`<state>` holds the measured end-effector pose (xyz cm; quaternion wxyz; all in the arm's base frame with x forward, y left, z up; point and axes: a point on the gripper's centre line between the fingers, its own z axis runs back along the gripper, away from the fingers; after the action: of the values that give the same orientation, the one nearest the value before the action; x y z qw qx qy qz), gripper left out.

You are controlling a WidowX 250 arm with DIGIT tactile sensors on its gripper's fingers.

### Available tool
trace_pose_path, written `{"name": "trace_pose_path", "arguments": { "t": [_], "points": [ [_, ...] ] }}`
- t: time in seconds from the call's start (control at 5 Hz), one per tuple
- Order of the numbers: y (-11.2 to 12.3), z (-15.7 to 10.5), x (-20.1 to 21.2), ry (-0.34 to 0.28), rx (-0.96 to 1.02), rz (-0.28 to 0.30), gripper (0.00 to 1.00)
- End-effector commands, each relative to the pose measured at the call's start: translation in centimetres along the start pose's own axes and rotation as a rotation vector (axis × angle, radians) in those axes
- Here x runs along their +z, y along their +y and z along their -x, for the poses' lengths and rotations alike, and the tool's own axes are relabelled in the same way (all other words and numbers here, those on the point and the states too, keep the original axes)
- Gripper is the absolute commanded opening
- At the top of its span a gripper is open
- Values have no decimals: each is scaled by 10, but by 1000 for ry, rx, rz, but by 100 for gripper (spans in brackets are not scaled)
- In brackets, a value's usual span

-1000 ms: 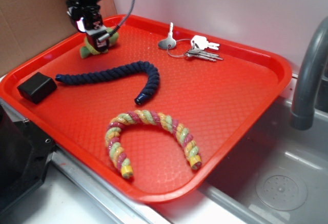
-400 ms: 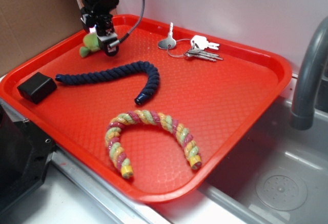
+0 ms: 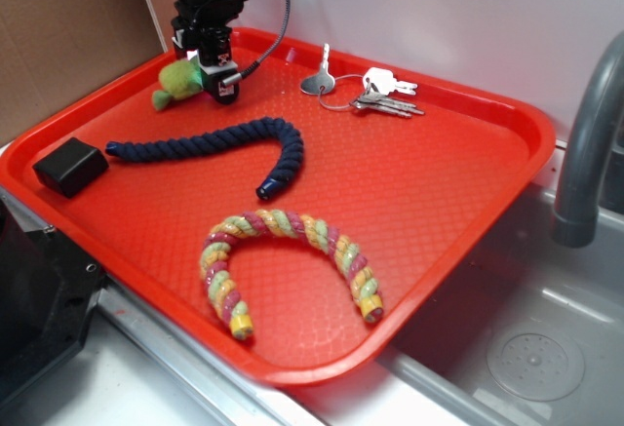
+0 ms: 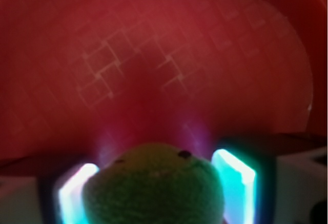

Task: Grab the green animal.

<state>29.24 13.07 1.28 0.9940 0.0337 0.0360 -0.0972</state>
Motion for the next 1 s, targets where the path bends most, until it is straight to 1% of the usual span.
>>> {"name": "trace_pose_path", "arguments": {
  "t": [0.0,0.2,0.4,0.6,0.8],
  "points": [
    [-36,29,55,-89,-20,40,0],
    [-61,65,95,-85,21,99,0],
    [-73,98,122,-89,75,89,0],
    [-73,119,139,-99,103,76,0],
    [-72,137,147,-159,81,86,0]
  ]
}}
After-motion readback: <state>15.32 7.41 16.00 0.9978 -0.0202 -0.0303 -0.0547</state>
